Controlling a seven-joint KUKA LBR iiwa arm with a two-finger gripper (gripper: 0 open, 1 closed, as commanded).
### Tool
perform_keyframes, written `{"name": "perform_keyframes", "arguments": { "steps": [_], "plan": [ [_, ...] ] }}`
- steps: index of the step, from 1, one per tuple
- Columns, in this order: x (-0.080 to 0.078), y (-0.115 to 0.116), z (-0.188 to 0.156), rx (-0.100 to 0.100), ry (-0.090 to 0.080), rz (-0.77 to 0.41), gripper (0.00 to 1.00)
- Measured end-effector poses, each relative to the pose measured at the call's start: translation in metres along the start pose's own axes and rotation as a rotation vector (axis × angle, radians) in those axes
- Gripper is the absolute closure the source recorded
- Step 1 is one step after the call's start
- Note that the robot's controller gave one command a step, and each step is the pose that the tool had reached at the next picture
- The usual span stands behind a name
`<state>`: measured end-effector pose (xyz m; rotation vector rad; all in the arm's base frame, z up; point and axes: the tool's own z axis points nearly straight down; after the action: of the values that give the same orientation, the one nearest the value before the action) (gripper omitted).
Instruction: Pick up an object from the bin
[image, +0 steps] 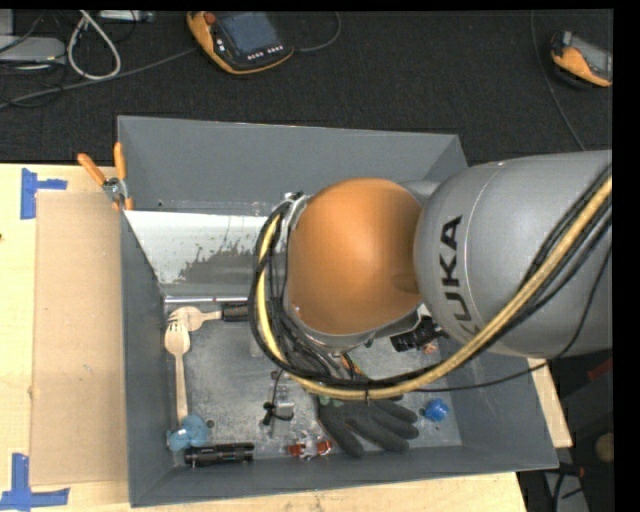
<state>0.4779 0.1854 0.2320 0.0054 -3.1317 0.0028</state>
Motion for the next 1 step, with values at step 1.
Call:
{"name": "perform_keyframes", "arguments": {
  "steps": [1],
  "plan": [
    [-0.0020, -0.0013, -0.0041, -0.002, -0.008, 0.005, 0.00]
  ]
}}
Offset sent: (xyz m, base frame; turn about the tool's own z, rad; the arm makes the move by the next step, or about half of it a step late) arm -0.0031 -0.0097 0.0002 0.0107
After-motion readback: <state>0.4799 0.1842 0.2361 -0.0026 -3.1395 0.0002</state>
